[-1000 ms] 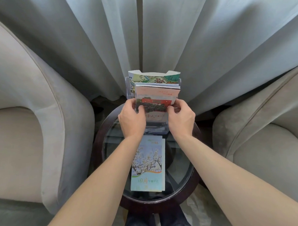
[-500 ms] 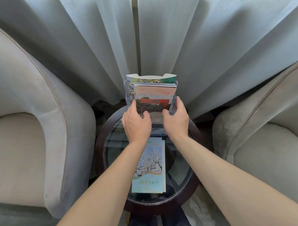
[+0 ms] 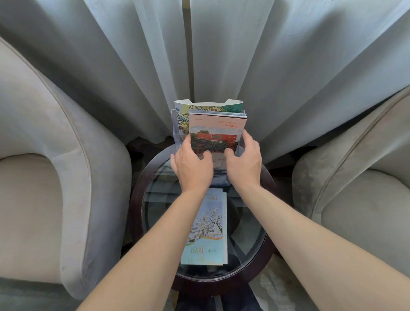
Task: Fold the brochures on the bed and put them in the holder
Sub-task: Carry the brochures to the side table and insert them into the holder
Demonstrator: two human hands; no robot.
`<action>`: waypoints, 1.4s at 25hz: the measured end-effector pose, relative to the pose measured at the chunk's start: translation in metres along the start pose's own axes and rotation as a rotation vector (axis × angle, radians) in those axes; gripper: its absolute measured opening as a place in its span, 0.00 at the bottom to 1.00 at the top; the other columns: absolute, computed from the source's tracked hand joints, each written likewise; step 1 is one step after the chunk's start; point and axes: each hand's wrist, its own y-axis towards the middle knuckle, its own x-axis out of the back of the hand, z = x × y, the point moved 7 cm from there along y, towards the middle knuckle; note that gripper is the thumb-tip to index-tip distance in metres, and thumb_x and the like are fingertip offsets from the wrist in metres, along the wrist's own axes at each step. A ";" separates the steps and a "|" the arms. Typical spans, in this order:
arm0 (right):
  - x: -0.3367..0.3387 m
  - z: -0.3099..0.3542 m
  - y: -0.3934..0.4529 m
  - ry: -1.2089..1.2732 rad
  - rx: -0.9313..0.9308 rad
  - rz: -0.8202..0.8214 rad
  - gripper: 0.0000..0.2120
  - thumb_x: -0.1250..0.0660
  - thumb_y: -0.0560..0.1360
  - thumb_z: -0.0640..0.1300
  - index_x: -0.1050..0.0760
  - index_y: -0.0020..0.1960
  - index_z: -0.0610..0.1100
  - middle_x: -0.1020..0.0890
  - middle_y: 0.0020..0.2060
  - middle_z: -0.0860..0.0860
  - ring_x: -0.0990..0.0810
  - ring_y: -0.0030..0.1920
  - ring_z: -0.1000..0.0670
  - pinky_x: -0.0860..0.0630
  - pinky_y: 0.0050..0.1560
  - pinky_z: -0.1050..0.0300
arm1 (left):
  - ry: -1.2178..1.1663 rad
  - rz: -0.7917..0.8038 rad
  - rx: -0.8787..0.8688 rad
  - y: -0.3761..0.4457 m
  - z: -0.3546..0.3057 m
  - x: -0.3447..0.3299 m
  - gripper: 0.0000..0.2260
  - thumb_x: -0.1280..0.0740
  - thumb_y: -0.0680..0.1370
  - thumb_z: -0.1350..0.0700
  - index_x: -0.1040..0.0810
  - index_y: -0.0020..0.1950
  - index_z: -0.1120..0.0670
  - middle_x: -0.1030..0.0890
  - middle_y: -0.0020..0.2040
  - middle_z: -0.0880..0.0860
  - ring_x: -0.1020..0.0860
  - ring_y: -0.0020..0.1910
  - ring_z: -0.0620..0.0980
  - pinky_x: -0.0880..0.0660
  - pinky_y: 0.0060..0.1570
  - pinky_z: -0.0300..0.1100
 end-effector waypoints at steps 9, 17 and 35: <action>0.000 0.003 0.006 -0.020 -0.009 0.044 0.30 0.35 0.77 0.42 0.36 0.77 0.58 0.27 0.67 0.55 0.33 0.60 0.63 0.34 0.62 0.60 | -0.065 -0.058 0.007 0.001 0.003 0.006 0.27 0.32 0.75 0.55 0.33 0.73 0.47 0.22 0.65 0.45 0.28 0.67 0.49 0.45 0.74 0.54; -0.003 0.000 0.001 0.012 0.011 0.056 0.29 0.34 0.76 0.41 0.34 0.73 0.61 0.24 0.61 0.56 0.29 0.57 0.62 0.33 0.56 0.60 | -0.051 -0.042 0.018 0.001 0.005 0.004 0.28 0.32 0.75 0.55 0.34 0.74 0.44 0.23 0.66 0.45 0.30 0.67 0.49 0.47 0.75 0.56; -0.046 -0.139 -0.105 -0.362 -0.535 0.468 0.33 0.36 0.77 0.42 0.43 0.79 0.40 0.32 0.74 0.43 0.30 0.71 0.40 0.29 0.68 0.45 | 0.254 0.368 0.497 -0.092 0.172 -0.036 0.32 0.34 0.77 0.49 0.42 0.78 0.55 0.37 0.76 0.56 0.35 0.72 0.59 0.35 0.69 0.56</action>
